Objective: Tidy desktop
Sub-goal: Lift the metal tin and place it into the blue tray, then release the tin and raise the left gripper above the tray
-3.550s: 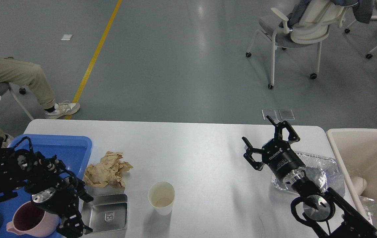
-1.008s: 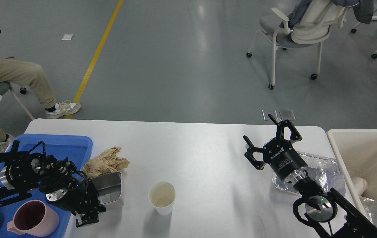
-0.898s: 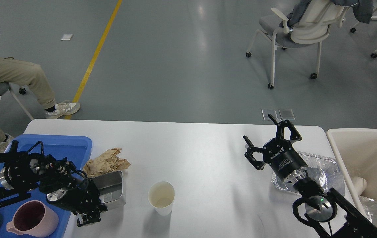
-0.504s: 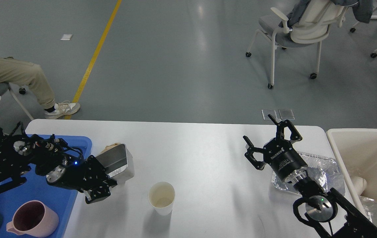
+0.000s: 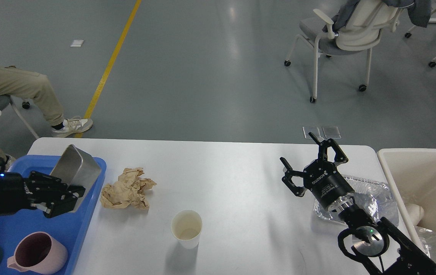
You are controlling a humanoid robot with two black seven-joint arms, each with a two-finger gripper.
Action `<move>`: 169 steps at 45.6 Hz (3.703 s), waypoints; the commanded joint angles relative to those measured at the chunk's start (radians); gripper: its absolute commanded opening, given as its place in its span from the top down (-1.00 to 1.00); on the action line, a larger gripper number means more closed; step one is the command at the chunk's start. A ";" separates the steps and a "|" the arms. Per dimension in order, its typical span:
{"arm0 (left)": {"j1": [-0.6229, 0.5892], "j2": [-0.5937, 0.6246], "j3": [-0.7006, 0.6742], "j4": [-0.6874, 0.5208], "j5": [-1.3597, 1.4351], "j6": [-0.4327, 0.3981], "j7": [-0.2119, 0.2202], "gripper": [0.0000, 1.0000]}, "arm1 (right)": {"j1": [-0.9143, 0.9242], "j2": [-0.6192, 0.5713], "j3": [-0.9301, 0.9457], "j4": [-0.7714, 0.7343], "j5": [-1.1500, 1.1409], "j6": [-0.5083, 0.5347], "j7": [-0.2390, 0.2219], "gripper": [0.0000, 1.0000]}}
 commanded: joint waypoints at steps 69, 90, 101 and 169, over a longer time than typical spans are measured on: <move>0.072 -0.389 0.157 0.893 -0.331 0.218 0.016 0.93 | -0.017 -0.002 -0.009 0.006 0.000 0.003 0.000 -1.00; 0.055 -0.517 0.321 1.025 -0.319 0.247 0.012 0.93 | -0.020 -0.005 -0.009 0.006 0.000 0.005 0.000 -1.00; 0.054 -0.605 0.436 1.115 -0.303 0.291 0.005 0.92 | -0.031 -0.006 -0.007 0.008 0.000 0.006 0.000 -1.00; 0.051 -0.315 0.207 0.490 -0.564 0.316 0.012 -0.74 | -0.034 -0.029 -0.009 0.005 0.000 0.008 -0.002 -1.00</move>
